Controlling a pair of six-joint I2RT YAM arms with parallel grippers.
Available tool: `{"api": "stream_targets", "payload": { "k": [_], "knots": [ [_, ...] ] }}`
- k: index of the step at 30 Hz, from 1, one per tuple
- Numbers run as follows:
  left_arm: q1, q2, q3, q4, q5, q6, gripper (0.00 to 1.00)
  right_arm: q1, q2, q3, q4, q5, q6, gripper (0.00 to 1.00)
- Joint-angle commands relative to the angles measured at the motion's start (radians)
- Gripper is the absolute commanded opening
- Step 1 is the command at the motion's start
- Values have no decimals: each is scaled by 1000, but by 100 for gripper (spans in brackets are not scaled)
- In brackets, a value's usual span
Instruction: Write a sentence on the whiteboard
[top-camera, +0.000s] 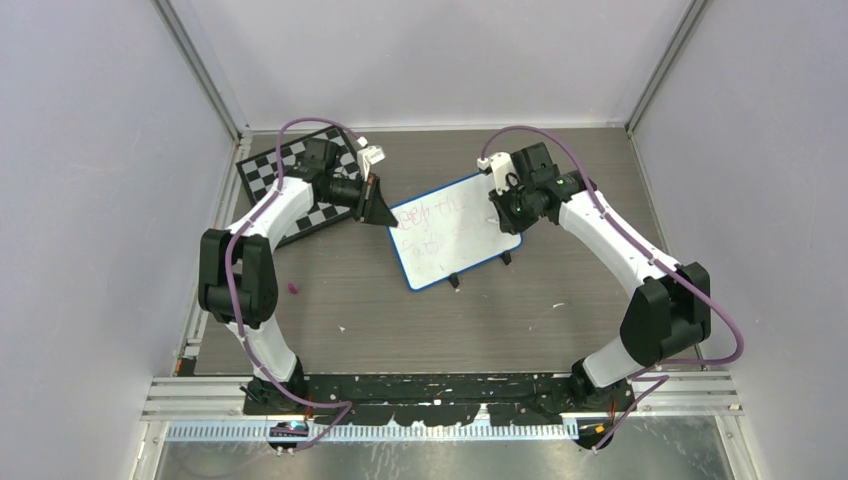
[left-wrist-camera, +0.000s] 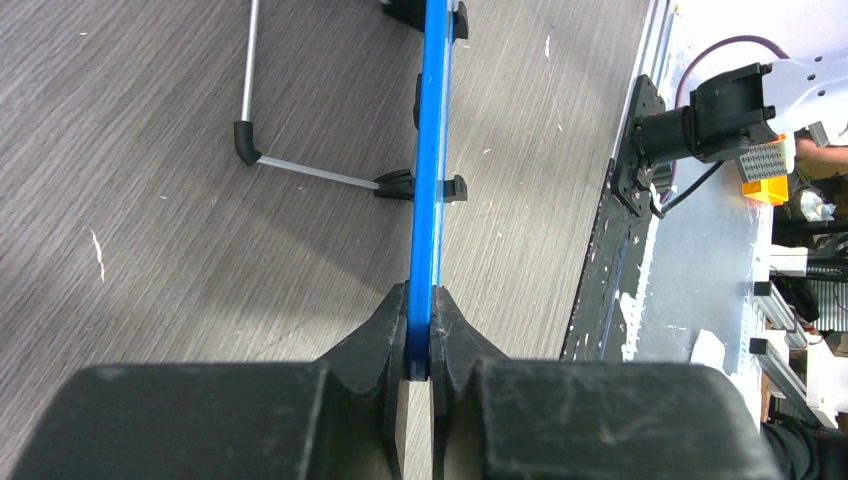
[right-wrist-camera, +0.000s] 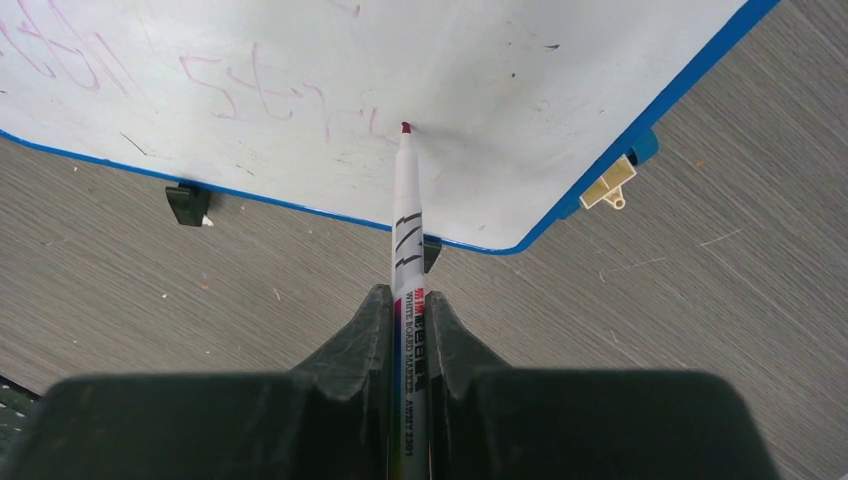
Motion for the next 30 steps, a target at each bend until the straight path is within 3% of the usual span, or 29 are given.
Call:
{"api": "stream_targets", "payload": {
  "k": [1,30],
  "knots": [
    [-12,18,15,-14,-48,36,0,20,-8,44,67,-2,9,0],
    [-12,19,20,-16,-51,34,0,-25,0,19,59,-10,-18,0]
  ]
}}
